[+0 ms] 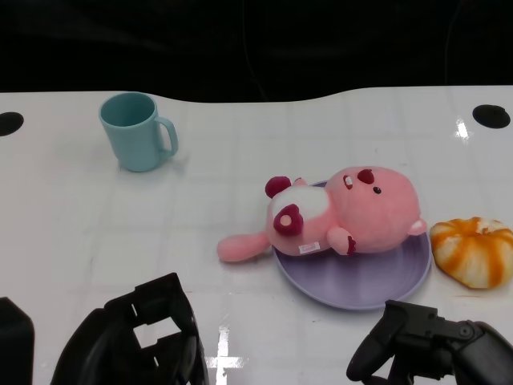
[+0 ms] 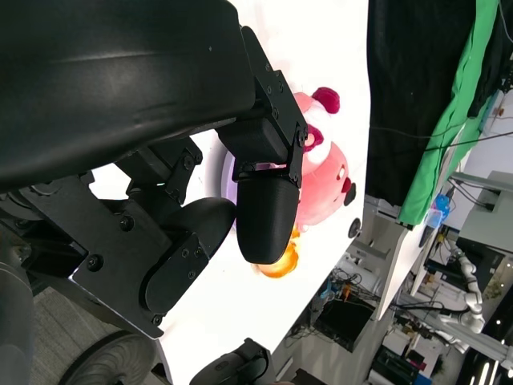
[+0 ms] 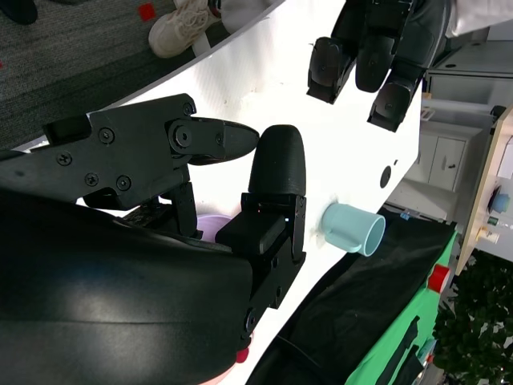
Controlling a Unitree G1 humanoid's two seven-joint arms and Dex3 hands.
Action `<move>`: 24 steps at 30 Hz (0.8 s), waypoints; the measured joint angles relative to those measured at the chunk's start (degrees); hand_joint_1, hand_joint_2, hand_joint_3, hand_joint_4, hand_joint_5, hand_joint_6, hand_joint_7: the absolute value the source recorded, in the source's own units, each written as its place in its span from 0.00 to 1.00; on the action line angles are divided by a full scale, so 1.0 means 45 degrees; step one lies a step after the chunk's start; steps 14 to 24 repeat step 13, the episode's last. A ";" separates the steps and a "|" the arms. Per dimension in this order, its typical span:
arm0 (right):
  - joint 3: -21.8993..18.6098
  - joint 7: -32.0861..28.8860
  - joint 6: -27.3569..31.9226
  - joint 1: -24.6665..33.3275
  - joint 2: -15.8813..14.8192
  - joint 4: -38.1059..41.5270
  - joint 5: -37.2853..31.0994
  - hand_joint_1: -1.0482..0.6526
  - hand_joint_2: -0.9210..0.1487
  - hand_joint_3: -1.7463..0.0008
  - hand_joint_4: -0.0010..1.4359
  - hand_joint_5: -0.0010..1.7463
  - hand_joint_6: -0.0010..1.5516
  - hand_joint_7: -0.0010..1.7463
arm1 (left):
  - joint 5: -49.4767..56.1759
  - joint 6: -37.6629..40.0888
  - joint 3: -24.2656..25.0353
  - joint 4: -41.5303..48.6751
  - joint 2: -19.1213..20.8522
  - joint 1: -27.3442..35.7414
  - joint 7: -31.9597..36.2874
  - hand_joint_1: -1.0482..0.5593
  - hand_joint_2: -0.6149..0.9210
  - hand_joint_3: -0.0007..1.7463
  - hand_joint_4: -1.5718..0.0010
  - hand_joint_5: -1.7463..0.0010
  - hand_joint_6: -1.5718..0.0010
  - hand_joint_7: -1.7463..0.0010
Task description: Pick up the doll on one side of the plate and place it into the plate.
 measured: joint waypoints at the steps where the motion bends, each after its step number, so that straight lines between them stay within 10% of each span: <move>1: 0.0000 0.0003 0.0000 -0.0002 0.0000 0.0000 -0.0002 0.47 0.00 0.80 0.46 0.91 0.38 0.74 | -0.0023 0.0003 0.0009 0.0000 0.0000 -0.0017 0.0000 0.59 0.62 0.88 0.41 0.00 0.49 0.06; 24: -0.0024 0.0042 -0.0155 -0.0030 -0.0006 0.0006 -0.0009 0.47 0.00 0.80 0.46 0.91 0.38 0.75 | -0.0110 0.0043 0.0019 -0.0001 0.0004 -0.0067 0.0001 0.58 0.62 0.89 0.42 0.00 0.49 0.06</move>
